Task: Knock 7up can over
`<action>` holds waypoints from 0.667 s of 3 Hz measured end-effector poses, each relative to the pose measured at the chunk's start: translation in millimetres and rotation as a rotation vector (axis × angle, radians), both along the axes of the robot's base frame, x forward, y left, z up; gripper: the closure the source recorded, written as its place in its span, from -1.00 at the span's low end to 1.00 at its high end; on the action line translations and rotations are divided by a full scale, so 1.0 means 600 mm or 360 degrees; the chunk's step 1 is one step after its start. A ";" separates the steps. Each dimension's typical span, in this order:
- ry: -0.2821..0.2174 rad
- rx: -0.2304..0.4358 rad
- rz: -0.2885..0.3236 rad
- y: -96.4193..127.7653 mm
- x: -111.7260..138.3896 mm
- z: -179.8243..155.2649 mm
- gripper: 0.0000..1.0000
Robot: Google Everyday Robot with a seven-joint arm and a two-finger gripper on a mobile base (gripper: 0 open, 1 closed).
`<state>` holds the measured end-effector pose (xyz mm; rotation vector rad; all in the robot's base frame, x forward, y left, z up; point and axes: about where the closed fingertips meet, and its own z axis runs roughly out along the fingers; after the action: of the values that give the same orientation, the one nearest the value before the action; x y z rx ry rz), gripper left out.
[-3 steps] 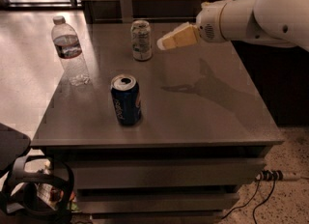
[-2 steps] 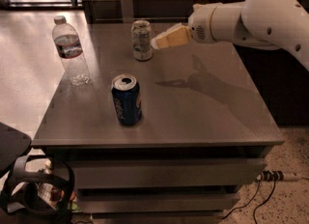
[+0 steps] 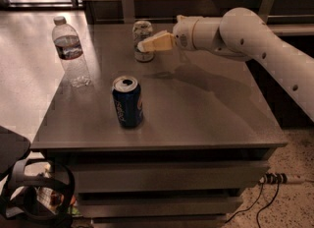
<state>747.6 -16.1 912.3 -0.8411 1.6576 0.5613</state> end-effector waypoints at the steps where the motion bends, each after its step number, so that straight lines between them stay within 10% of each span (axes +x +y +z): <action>1: -0.0002 0.0122 0.0000 0.021 0.022 -0.030 -1.00; 2: -0.0042 0.0243 0.0020 0.056 0.043 -0.045 -0.97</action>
Offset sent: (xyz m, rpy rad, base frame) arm 0.0365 0.0434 -0.0318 0.2136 -0.0542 0.0151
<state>773.3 17.7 885.5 -0.7446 1.5651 0.6742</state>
